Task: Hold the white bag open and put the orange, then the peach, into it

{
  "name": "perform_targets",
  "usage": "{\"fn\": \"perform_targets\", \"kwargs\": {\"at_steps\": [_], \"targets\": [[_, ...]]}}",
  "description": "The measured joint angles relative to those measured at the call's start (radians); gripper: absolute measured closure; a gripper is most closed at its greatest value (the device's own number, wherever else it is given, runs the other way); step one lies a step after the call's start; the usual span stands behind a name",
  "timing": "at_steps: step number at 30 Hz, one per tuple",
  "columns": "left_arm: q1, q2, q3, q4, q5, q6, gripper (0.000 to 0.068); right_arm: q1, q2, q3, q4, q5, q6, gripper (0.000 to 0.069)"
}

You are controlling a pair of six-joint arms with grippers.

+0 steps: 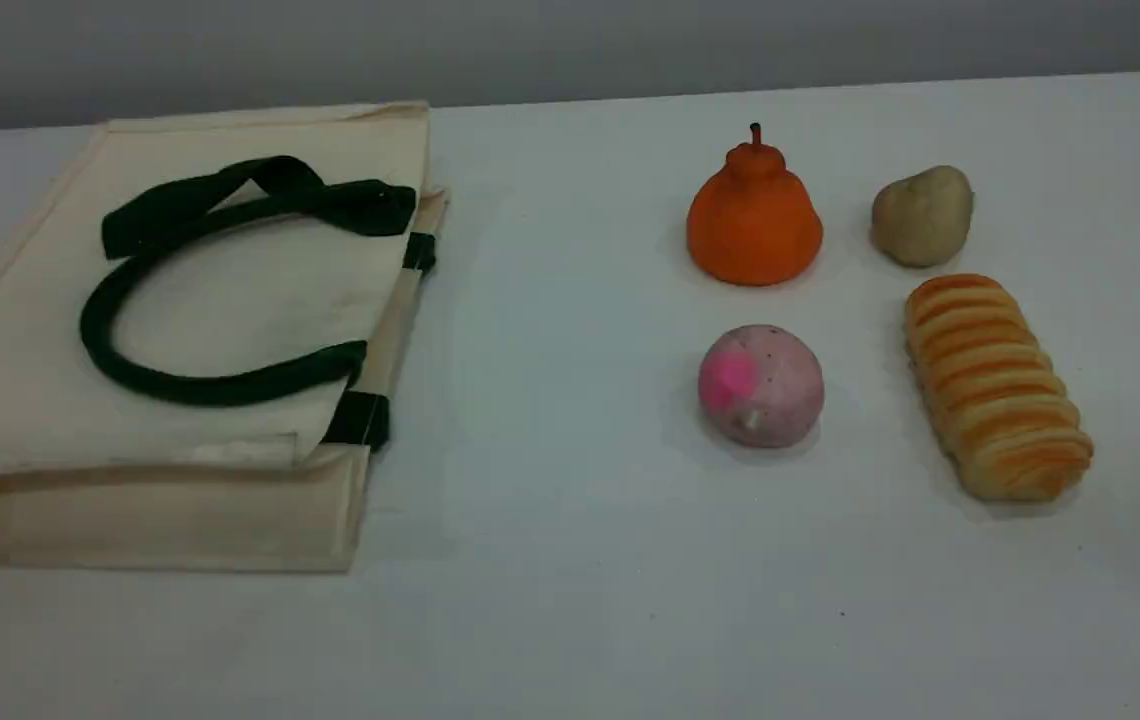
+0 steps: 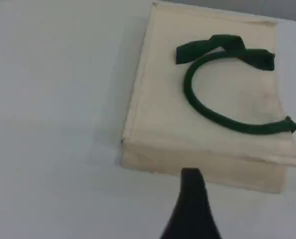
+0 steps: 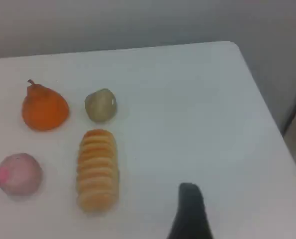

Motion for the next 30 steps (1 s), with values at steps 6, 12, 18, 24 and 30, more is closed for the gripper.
{"fn": "perform_targets", "kwargs": {"at_steps": [6, 12, 18, 24, 30], "targets": [[0.000, 0.006, -0.006, -0.002, -0.003, -0.003, 0.0176, 0.000, 0.000, 0.000, 0.008, 0.000, -0.006, 0.0213], [0.000, 0.129, -0.095, -0.003, -0.012, -0.030, 0.0176, 0.000, 0.060, -0.020, 0.023, -0.036, -0.062, 0.0213], [0.000, 0.369, -0.264, 0.025, -0.049, -0.030, 0.0176, 0.000, 0.222, -0.074, 0.113, -0.152, -0.105, 0.0213], [0.000, 0.667, -0.354, 0.063, -0.133, -0.034, 0.0176, 0.000, 0.433, -0.130, 0.248, -0.294, -0.193, 0.0213], [0.000, 0.965, -0.354, 0.065, -0.247, -0.049, 0.0176, 0.000, 0.658, -0.177, 0.349, -0.399, -0.294, 0.0213]]}}
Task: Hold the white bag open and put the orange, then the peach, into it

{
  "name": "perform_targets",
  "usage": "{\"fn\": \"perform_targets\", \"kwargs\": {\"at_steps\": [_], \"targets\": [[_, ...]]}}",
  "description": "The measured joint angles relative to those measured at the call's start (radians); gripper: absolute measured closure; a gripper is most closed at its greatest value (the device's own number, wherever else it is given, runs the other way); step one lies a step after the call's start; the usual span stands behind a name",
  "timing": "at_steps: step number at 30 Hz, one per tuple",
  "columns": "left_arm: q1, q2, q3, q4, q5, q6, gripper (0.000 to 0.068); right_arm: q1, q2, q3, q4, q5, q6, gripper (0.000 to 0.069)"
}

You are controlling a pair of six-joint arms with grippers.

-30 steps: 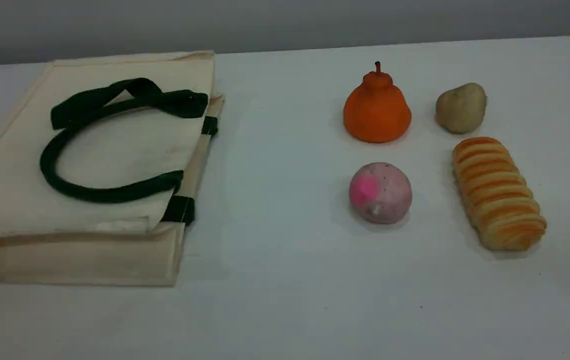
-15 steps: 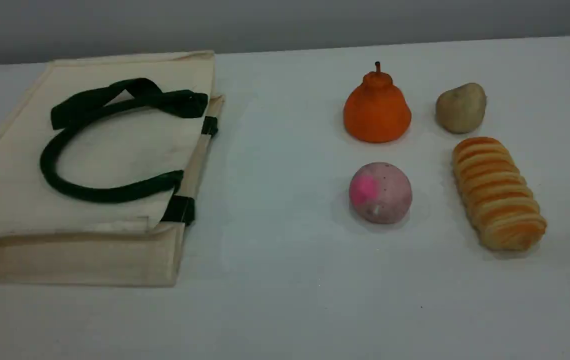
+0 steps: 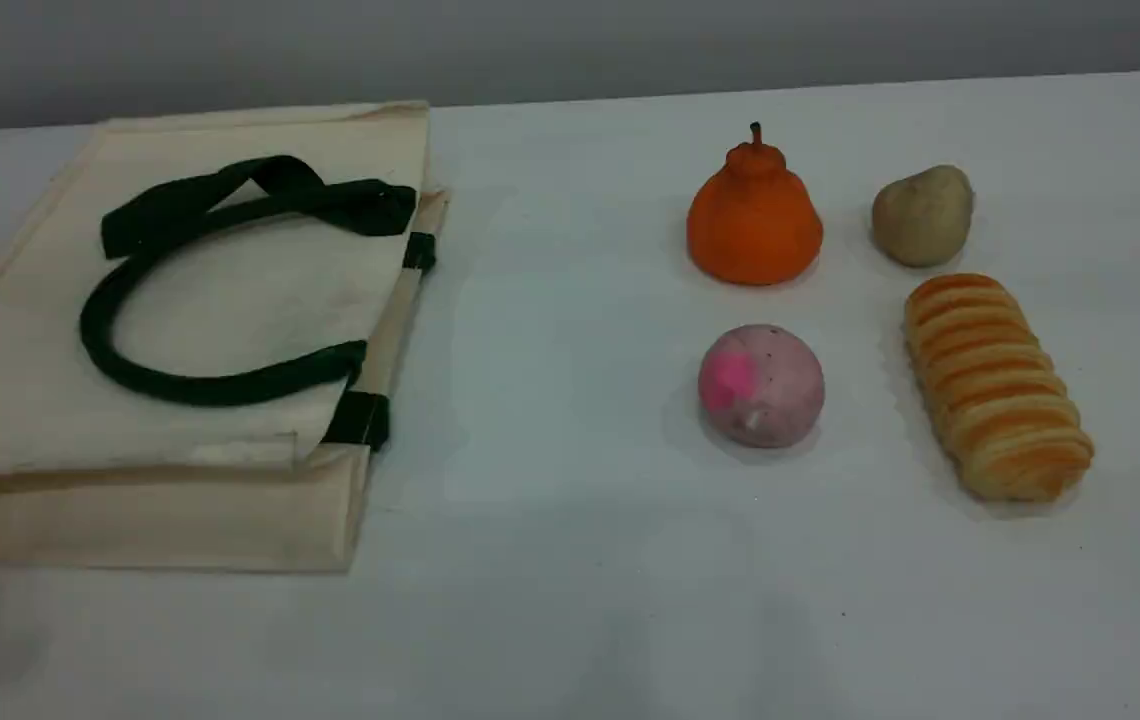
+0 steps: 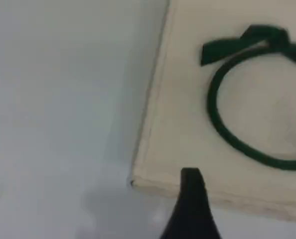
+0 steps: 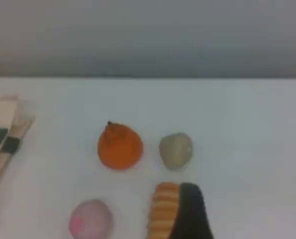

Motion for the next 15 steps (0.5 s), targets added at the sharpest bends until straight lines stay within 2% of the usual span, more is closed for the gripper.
{"fn": "perform_targets", "kwargs": {"at_steps": [8, 15], "targets": [[0.000, 0.335, 0.001, -0.049, -0.166, 0.000, 0.0176, 0.000, 0.224, -0.005, 0.116, -0.101, -0.103, 0.0213], [-0.001, 0.563, -0.044, -0.075, -0.281, 0.000, 0.0176, 0.000, 0.330, -0.005, 0.242, -0.152, -0.221, 0.0213]]}}
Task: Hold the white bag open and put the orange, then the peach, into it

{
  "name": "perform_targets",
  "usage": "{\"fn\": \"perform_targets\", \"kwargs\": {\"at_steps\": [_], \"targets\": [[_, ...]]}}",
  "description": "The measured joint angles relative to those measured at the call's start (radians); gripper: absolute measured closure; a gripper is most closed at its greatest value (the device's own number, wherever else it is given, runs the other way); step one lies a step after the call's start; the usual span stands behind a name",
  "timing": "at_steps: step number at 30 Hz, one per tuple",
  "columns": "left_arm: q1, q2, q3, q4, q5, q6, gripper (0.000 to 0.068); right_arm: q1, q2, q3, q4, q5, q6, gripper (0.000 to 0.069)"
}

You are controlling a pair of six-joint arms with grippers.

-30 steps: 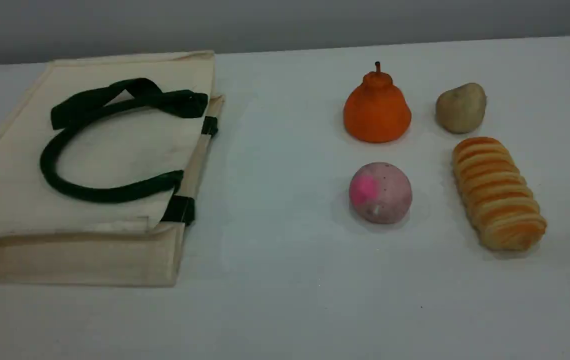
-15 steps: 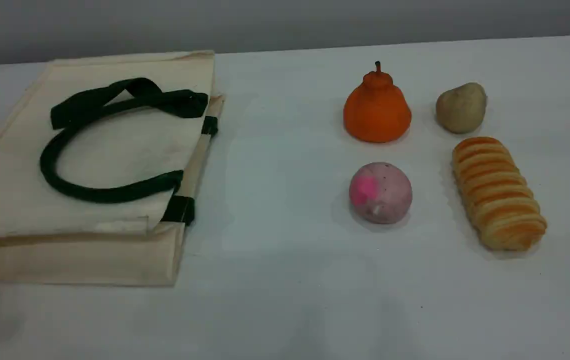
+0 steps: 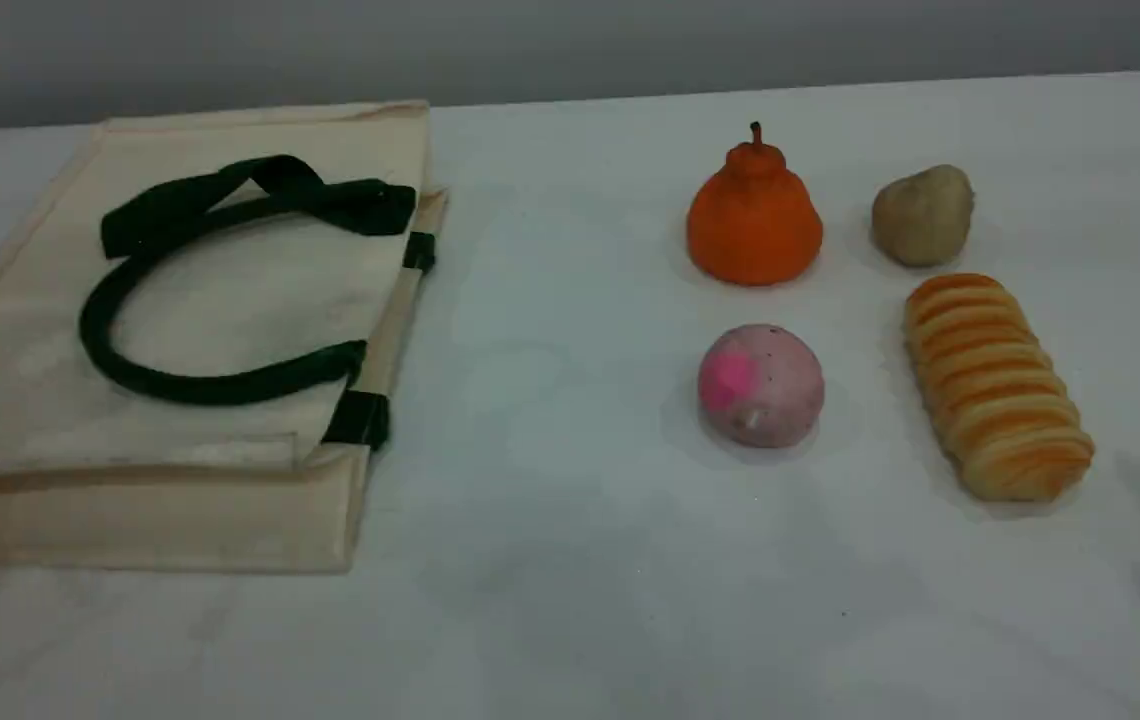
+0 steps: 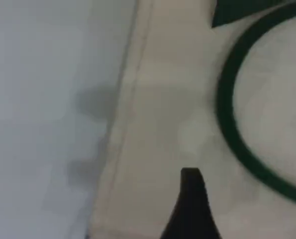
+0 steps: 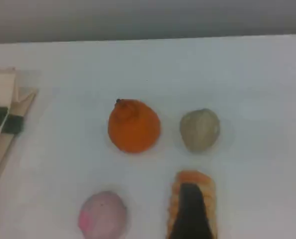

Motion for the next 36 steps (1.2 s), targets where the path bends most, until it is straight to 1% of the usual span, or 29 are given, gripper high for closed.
{"fn": "perform_targets", "kwargs": {"at_steps": [4, 7, 10, 14, 16, 20, 30, 36], "targets": [[0.000, 0.120, -0.084, -0.002, -0.003, 0.000, 0.0176, 0.000, 0.031, 0.000, 0.062, -0.013, -0.056, 0.0213], [-0.001, 0.206, -0.159, -0.031, 0.029, 0.003, 0.0176, 0.000, 0.048, 0.000, 0.097, -0.018, -0.087, 0.0213], [-0.017, 0.285, -0.226, -0.055, 0.043, 0.016, 0.0176, 0.000, 0.054, 0.000, 0.117, -0.026, -0.101, 0.0213], [-0.055, 0.377, -0.286, -0.053, 0.043, 0.027, 0.0176, 0.000, 0.060, 0.000, 0.117, -0.027, -0.101, 0.0213], [-0.062, 0.415, -0.306, -0.053, 0.051, 0.027, 0.0176, 0.000, 0.061, 0.000, 0.117, -0.027, -0.101, 0.0213], [-0.061, 0.474, -0.315, -0.040, 0.072, 0.015, 0.0176, 0.000, 0.061, 0.000, 0.117, -0.027, -0.100, 0.0213], [-0.061, 0.535, -0.315, -0.042, 0.064, 0.005, 0.0176, 0.000, 0.061, 0.000, 0.117, -0.026, -0.099, 0.0213], [-0.061, 0.572, -0.315, -0.041, 0.034, 0.005, 0.0176, 0.000, 0.060, 0.000, 0.117, -0.021, -0.101, 0.0213]]}}
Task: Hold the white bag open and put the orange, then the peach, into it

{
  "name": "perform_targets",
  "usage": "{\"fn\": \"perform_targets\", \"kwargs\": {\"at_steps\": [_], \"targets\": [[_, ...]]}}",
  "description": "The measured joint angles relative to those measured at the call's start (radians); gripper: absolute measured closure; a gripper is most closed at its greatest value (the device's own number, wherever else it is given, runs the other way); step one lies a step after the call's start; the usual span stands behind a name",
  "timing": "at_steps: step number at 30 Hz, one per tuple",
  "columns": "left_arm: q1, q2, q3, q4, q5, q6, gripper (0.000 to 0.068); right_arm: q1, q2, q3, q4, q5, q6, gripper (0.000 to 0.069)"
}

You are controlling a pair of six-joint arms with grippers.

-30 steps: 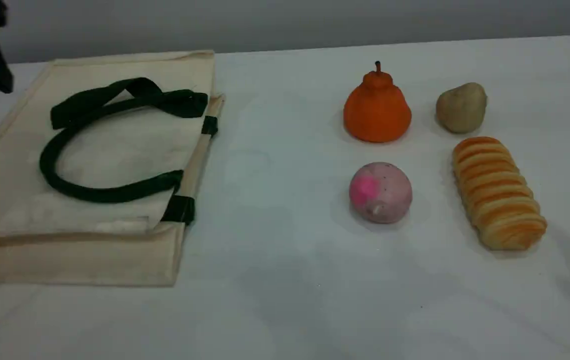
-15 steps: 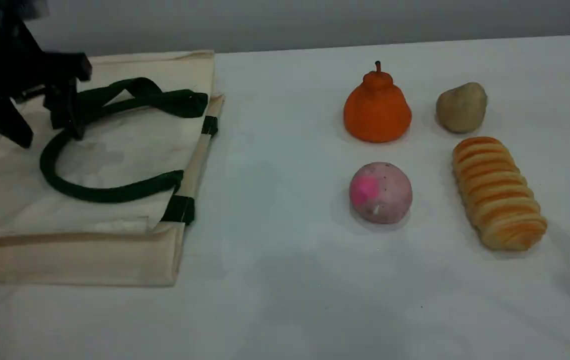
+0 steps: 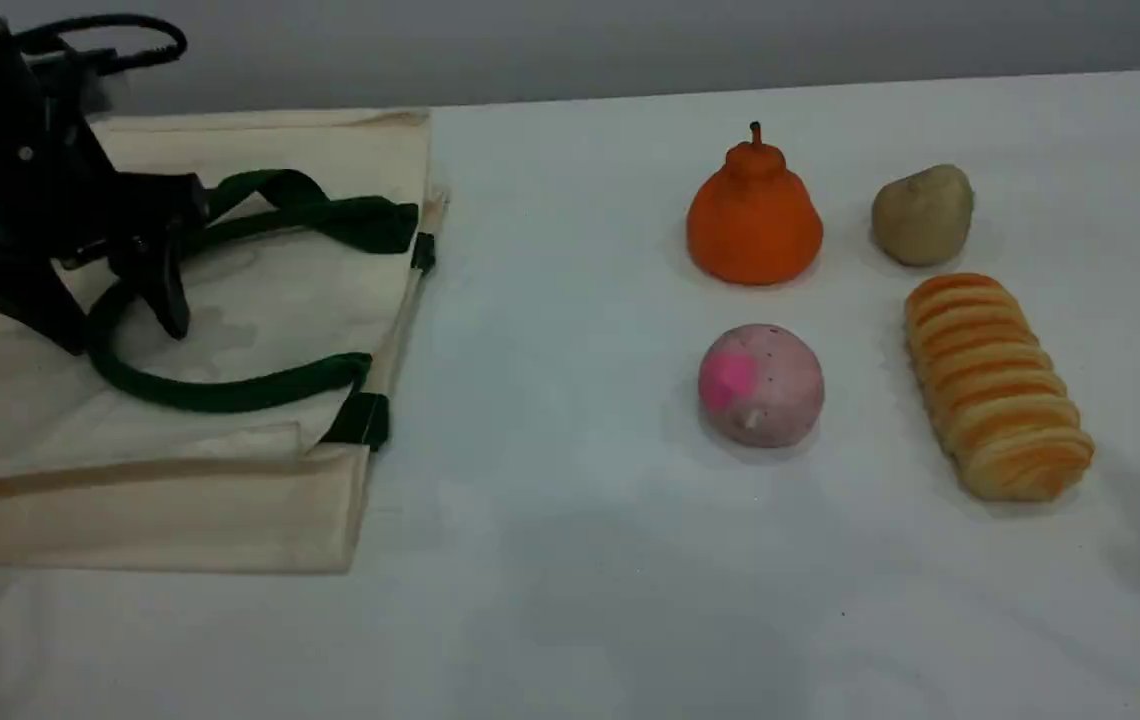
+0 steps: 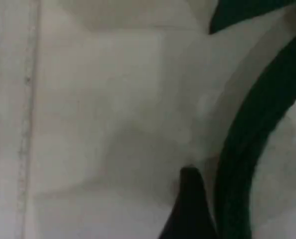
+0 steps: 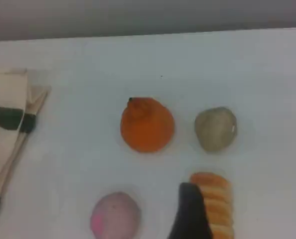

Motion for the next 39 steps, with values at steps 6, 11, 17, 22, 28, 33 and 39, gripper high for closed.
{"fn": "perform_targets", "kwargs": {"at_steps": [6, 11, 17, 22, 28, 33, 39], "targets": [[0.000, 0.023, 0.000, -0.001, -0.017, -0.001, 0.0176, 0.000, 0.000, 0.000, 0.000, 0.007, -0.004, 0.0213], [0.000, 0.035, 0.000, -0.002, -0.020, -0.001, 0.0180, 0.000, 0.000, 0.000, 0.000, 0.007, -0.012, 0.0213], [0.000, 0.046, 0.000, -0.002, -0.017, -0.006, 0.0307, 0.000, 0.000, 0.000, 0.000, 0.013, -0.013, 0.0213], [0.000, 0.046, 0.001, -0.002, -0.030, -0.006, 0.0531, 0.000, 0.000, 0.000, 0.000, 0.013, -0.013, 0.0213], [0.000, 0.018, -0.022, -0.013, -0.003, -0.004, 0.0617, 0.000, 0.000, 0.000, 0.014, 0.011, -0.013, 0.0213], [-0.009, -0.066, -0.109, -0.033, 0.108, 0.051, 0.0617, 0.000, 0.000, 0.000, 0.058, 0.011, -0.036, 0.0213], [-0.057, -0.203, -0.239, -0.144, 0.252, 0.201, 0.0617, 0.000, 0.000, 0.000, 0.143, 0.007, -0.094, 0.0213]]}}
